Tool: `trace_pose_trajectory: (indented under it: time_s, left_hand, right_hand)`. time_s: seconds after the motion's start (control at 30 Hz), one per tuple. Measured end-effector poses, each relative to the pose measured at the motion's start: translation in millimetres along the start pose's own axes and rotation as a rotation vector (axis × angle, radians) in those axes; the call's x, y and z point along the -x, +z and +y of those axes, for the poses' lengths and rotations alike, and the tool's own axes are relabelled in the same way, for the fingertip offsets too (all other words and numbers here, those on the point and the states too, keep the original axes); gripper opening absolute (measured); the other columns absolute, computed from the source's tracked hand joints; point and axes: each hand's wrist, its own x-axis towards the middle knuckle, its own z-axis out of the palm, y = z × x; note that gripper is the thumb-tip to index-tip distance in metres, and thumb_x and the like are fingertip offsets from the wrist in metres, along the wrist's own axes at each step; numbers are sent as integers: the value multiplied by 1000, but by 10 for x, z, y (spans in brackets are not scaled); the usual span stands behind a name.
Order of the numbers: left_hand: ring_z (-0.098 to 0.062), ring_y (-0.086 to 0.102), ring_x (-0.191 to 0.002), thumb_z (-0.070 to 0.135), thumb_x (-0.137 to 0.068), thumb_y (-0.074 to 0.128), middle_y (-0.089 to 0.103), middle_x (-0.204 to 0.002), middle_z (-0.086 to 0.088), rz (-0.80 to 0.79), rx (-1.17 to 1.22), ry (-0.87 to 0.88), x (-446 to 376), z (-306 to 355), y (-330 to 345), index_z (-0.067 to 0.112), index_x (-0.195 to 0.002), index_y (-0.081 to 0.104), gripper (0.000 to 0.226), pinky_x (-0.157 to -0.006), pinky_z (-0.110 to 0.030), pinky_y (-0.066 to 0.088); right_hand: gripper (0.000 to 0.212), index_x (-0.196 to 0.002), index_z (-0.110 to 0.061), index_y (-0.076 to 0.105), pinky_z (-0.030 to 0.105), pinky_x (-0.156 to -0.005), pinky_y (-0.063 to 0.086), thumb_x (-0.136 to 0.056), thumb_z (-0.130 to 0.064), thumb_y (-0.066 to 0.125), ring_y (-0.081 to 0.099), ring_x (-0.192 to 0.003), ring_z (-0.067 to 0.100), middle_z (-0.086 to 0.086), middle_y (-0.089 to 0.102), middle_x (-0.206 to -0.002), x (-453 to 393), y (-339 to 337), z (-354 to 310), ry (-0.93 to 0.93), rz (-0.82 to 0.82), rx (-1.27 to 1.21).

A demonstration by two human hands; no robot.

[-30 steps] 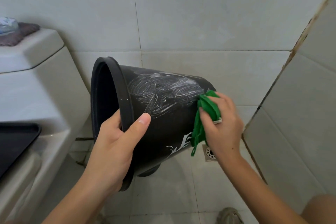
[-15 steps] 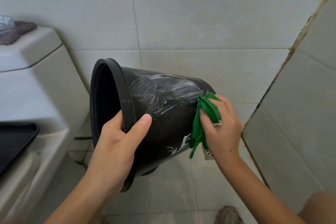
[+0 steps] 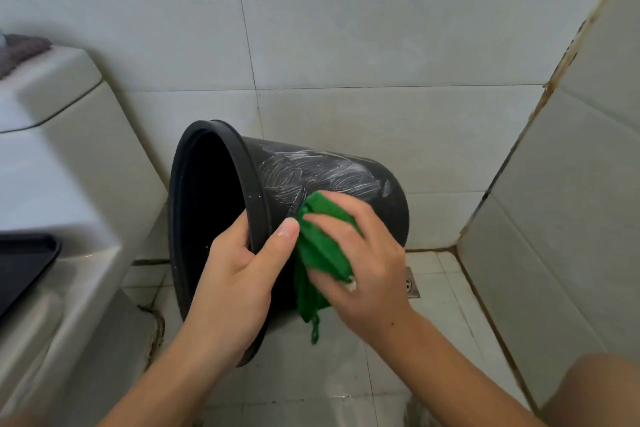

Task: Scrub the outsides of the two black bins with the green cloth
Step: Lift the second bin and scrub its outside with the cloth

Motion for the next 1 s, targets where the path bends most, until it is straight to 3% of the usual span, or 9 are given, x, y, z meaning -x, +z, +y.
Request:
trace_pose_trajectory:
  time_s: [0.07,0.17,0.3,0.47,0.57,0.63,0.73,0.87,1.0]
  left_hand:
    - [-8,71,-96,32,-85,59,76,-99,9,-5,-27,9,12,0,-8,34,-99,72,20,-84,-25,57]
    - [-7,72,-95,28,-85,70,76,-98,11,18,-2,-3,1,12,-6,29,-98,72,13,-83,-23,58]
    - [-13,74,-94,15,-74,74,78,-99,5,26,91,-42,-38,4,2,26,-101,71,29,-77,-22,58]
    - [-12,75,-87,18,-71,67,78,-94,4,61,149,-25,-94,46,-4,22,-102,69,31,-67,-18,56]
    - [-14,75,-85,16,-69,69,78,-94,2,75,150,-24,-113,65,-35,20,-103,68,35,-64,-19,57]
    - [-17,76,-87,14,-69,70,78,-96,-1,72,153,-41,-124,55,-69,19,-106,69,37,-65,-23,58]
    - [-23,75,-90,10,-69,71,78,-98,-5,83,137,-49,-134,29,-114,20,-105,71,37,-68,-28,59]
    - [-18,75,-79,-4,-69,73,78,-87,-1,150,121,-55,-149,39,-157,20,-96,71,36,-63,-26,58]
    - [-20,75,-80,-9,-77,69,78,-85,-1,192,111,-61,-167,73,-198,21,-92,72,33,-65,-31,59]
  right_hand:
    - [33,-113,-10,68,38,-89,52,-84,-26,64,61,-111,20,7,63,-120,-35,-34,64,171,17,-14]
    - [34,-110,-12,71,30,-91,50,-85,-34,60,60,-109,12,-1,64,-118,-134,-57,3,314,37,-2]
    - [51,-122,-17,65,16,-100,40,-80,-43,55,52,-120,5,-7,57,-127,-259,-103,-144,460,-10,-66]
    - [93,-155,-21,20,11,-110,9,-69,-52,37,9,-147,4,-10,15,-159,-324,-173,-302,471,-427,-61]
    - [94,-154,-30,-9,4,-105,-7,-74,-38,40,-17,-142,-10,-23,-15,-160,-357,-215,-365,521,-604,-192]
    - [91,-149,-36,-14,14,-115,-5,-75,-29,39,-20,-140,-14,-24,-20,-158,-362,-229,-425,539,-656,-309]
    - [87,-140,-50,-5,26,-123,2,-71,-20,40,-11,-141,-17,-28,-12,-158,-351,-231,-442,600,-638,-518]
    - [79,-144,-40,32,36,-112,38,-73,-11,49,38,-138,2,-14,38,-152,-340,-238,-266,698,-476,-736]
    - [52,-129,-26,59,29,-102,48,-78,-23,63,55,-122,4,-13,60,-128,-310,-266,-136,608,-322,-521]
